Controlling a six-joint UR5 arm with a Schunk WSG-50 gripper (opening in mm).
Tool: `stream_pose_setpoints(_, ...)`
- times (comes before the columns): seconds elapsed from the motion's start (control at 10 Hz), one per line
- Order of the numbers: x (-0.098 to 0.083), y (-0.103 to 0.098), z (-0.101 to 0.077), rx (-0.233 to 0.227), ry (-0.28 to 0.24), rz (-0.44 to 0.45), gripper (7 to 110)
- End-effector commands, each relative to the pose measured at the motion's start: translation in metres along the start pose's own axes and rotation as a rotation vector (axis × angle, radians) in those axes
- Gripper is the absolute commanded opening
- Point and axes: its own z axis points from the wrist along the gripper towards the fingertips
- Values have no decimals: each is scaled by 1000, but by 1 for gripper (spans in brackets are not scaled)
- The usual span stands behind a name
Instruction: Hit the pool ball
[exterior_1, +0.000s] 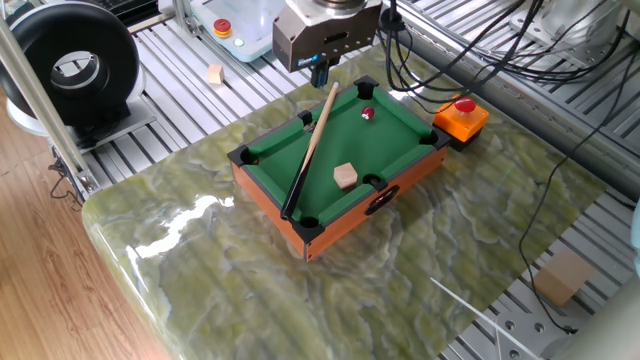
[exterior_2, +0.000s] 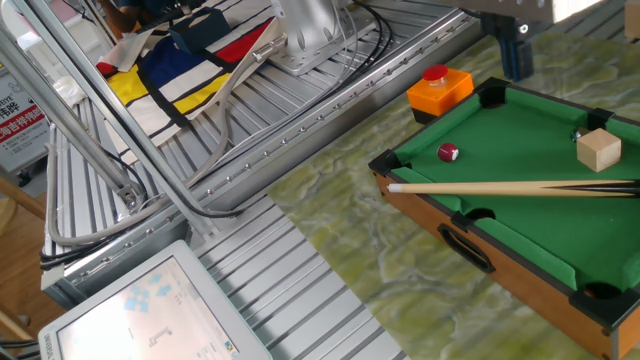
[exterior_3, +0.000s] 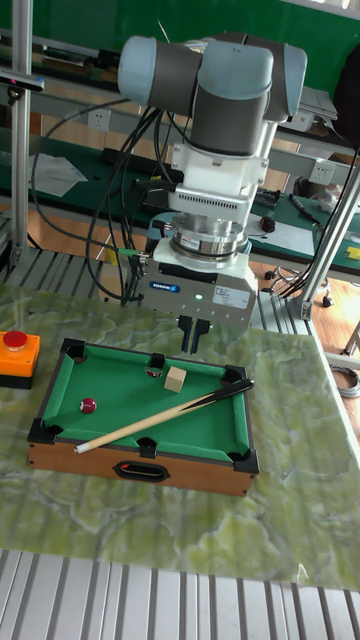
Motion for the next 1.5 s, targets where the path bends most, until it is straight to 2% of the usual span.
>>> stream_pose_setpoints(0.0, 7, 17, -1, -70, 35, 198, 7)
stream_pose_setpoints(0.1, 7, 7, -1, -38, 41, 169, 7)
stream_pose_setpoints(0.2, 7, -4, -1, -3, 37, 62, 7)
stream_pose_setpoints(0.3, 7, -3, -2, -10, 34, -10, 7)
stream_pose_setpoints(0.4, 7, 3, -2, -36, 36, -43, 7)
stream_pose_setpoints(0.7, 7, -8, -2, 1, 36, -315, 7)
stream_pose_setpoints(1.0, 4, -22, 0, 7, 27, -709, 7)
stream_pose_setpoints(1.1, 8, -16, 0, -26, 30, -809, 7)
stream_pose_setpoints(1.2, 16, -11, 0, -64, 48, -877, 7)
stream_pose_setpoints(1.3, 21, -11, 1, -71, 73, -896, 7)
stream_pose_setpoints(1.4, 16, -16, 2, -32, 64, -876, 7)
